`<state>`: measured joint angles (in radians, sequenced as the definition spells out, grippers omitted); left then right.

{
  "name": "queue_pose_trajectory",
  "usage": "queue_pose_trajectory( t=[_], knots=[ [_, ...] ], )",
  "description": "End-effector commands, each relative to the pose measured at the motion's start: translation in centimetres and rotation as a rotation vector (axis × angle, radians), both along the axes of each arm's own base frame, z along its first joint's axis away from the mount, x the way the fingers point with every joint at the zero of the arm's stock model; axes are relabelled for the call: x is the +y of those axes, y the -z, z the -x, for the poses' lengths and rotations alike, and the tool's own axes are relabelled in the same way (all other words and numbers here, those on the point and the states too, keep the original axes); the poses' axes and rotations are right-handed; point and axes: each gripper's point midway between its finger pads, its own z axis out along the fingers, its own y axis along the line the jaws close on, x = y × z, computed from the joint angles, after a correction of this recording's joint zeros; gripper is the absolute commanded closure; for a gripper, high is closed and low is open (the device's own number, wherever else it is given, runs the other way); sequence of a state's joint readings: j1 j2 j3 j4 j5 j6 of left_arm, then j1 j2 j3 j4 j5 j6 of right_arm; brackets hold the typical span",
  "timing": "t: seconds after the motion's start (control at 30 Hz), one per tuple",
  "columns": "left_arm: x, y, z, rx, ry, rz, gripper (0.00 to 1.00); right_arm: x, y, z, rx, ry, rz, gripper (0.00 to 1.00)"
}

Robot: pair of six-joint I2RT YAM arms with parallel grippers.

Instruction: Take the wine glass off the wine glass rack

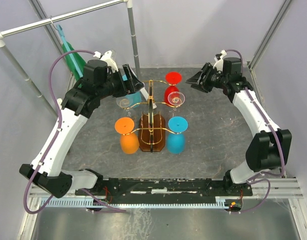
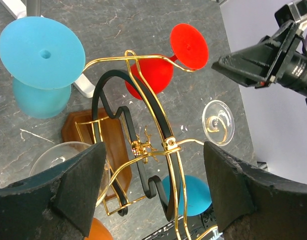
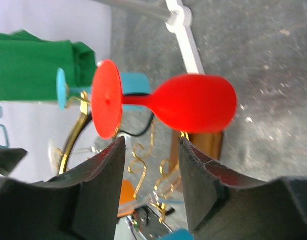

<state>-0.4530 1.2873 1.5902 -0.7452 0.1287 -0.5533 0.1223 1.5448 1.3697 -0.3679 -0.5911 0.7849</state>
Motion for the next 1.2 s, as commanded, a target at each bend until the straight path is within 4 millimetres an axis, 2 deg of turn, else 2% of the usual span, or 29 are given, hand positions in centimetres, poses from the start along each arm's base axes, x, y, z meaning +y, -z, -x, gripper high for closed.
queue_pose_trajectory(
  t=[0.0,0.17,0.37,0.67,0.93,1.0,1.1,1.17],
  knots=[
    [0.6,-2.1,0.1,-0.098,-0.002,-0.006,0.14,1.5,-4.5,-2.8,-0.137,-0.009,-0.179,0.47],
    [1.5,-2.3,-0.1,-0.107,-0.031,-0.049,0.13,2.1,-4.9,-4.1,-0.139,-0.015,-0.249,0.51],
    [1.1,-1.8,-0.2,-0.092,-0.017,-0.047,0.12,2.6,-4.5,-5.0,-0.125,-0.033,-0.274,0.53],
    [1.1,-1.6,-0.2,-0.094,-0.019,-0.045,0.12,4.6,-4.9,-5.5,-0.127,-0.105,-0.323,0.65],
    [1.3,-1.5,-0.2,-0.100,-0.025,-0.048,0.11,6.2,-5.0,-5.1,-0.125,-0.165,-0.338,0.66],
    [1.2,-1.4,-0.2,-0.098,-0.024,-0.049,0.11,6.5,-4.9,-4.9,-0.122,-0.177,-0.342,0.70],
    [1.3,-1.2,-0.2,-0.097,-0.026,-0.051,0.10,6.7,-4.7,-4.5,-0.112,-0.193,-0.344,0.83],
    [1.3,-1.0,-0.2,-0.094,-0.024,-0.053,0.10,6.7,-4.5,-4.2,-0.107,-0.205,-0.339,0.86]
  ],
)
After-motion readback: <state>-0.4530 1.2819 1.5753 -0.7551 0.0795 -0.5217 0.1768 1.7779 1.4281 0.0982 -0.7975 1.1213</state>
